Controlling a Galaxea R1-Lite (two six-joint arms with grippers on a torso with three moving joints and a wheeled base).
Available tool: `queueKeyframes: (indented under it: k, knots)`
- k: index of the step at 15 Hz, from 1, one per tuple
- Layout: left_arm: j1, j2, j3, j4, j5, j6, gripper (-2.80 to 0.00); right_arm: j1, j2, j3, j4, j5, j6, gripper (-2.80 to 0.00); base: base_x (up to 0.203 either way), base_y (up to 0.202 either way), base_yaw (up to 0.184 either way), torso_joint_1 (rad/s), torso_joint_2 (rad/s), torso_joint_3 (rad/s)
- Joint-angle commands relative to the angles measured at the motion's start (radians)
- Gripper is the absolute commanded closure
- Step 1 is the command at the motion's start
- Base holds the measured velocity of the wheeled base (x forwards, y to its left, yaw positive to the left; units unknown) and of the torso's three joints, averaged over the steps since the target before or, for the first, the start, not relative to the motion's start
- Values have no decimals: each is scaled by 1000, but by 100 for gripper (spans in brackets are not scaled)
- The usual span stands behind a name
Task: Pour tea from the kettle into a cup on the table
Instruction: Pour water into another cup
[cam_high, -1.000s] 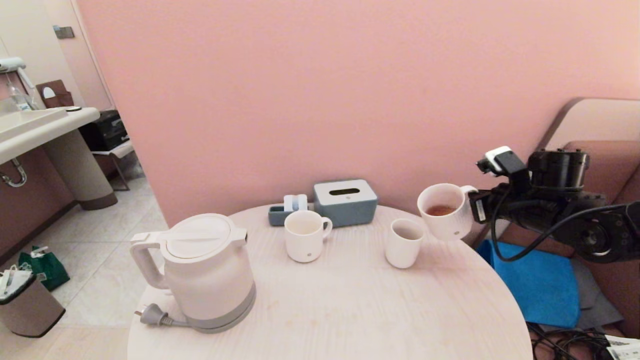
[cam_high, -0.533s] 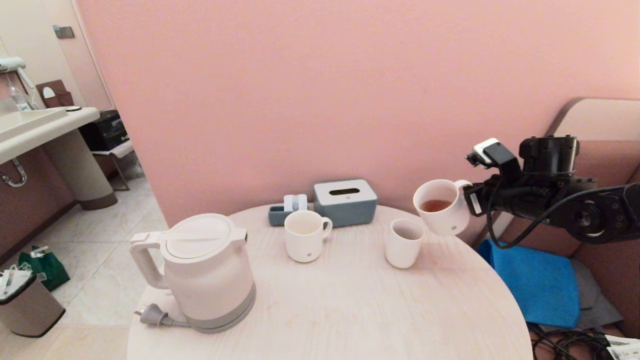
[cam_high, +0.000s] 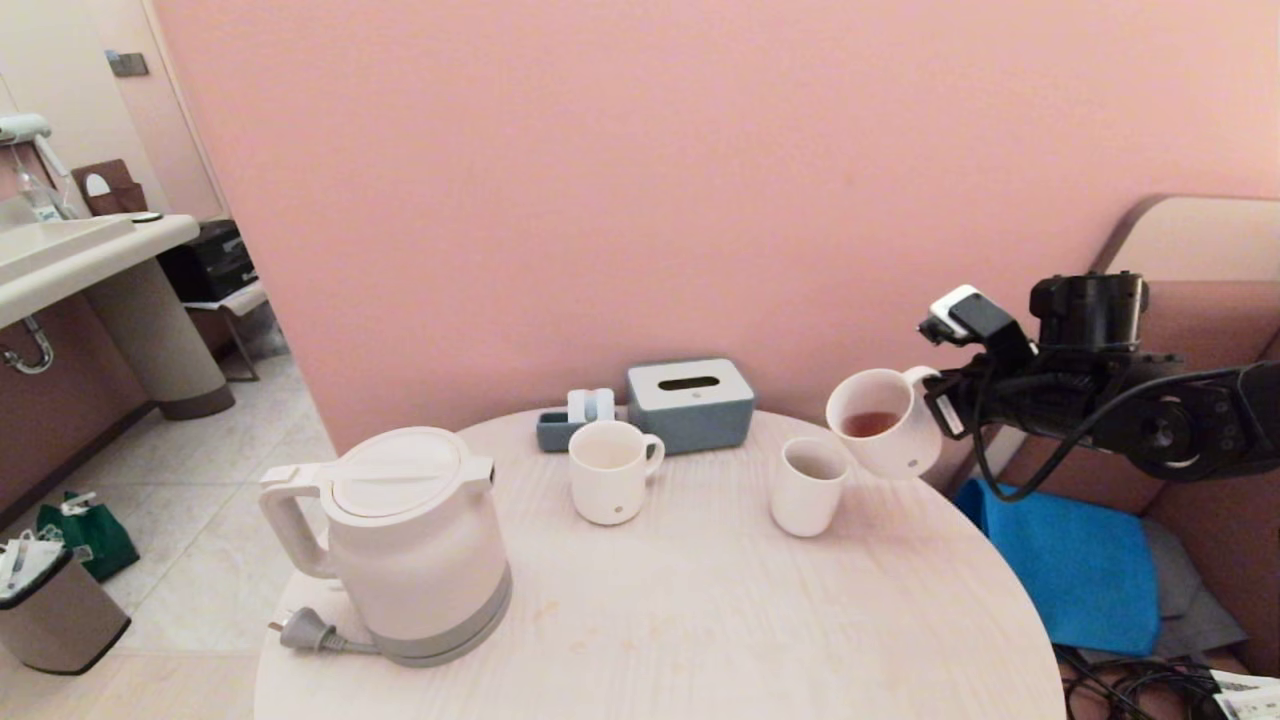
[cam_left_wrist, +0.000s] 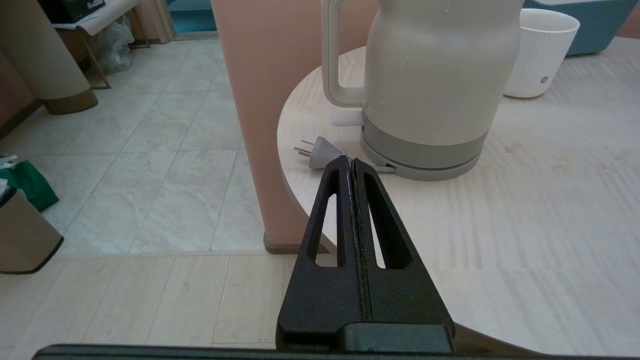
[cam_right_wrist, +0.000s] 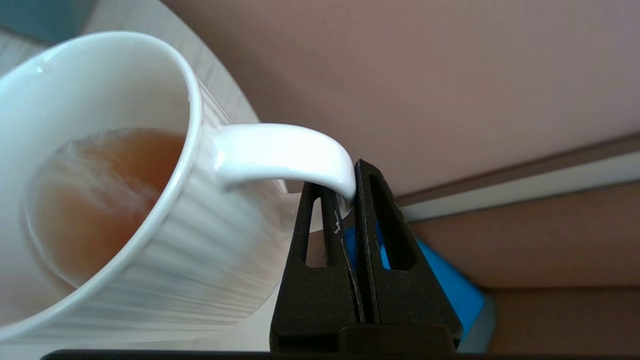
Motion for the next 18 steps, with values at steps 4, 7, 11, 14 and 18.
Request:
queueKeyframes:
  k: [4, 7, 11, 14, 18]
  knots:
    - [0, 0, 0, 0, 1, 0, 0, 1, 12, -19, 4, -20, -111, 0, 0, 0, 0, 0, 0, 0]
    - [0, 0, 0, 0, 1, 0, 0, 1, 19, -29, 2, -32, -162, 0, 0, 0, 0, 0, 0, 0]
    - [0, 0, 0, 0, 1, 0, 0, 24, 19, -71, 5, -61, -186, 0, 0, 0, 0, 0, 0, 0]
    - [0, 0, 0, 0, 1, 0, 0, 60, 19, -75, 5, -90, -196, 0, 0, 0, 0, 0, 0, 0]
    - [0, 0, 0, 0, 1, 0, 0, 95, 16, -65, 4, -123, -225, 0, 0, 0, 0, 0, 0, 0]
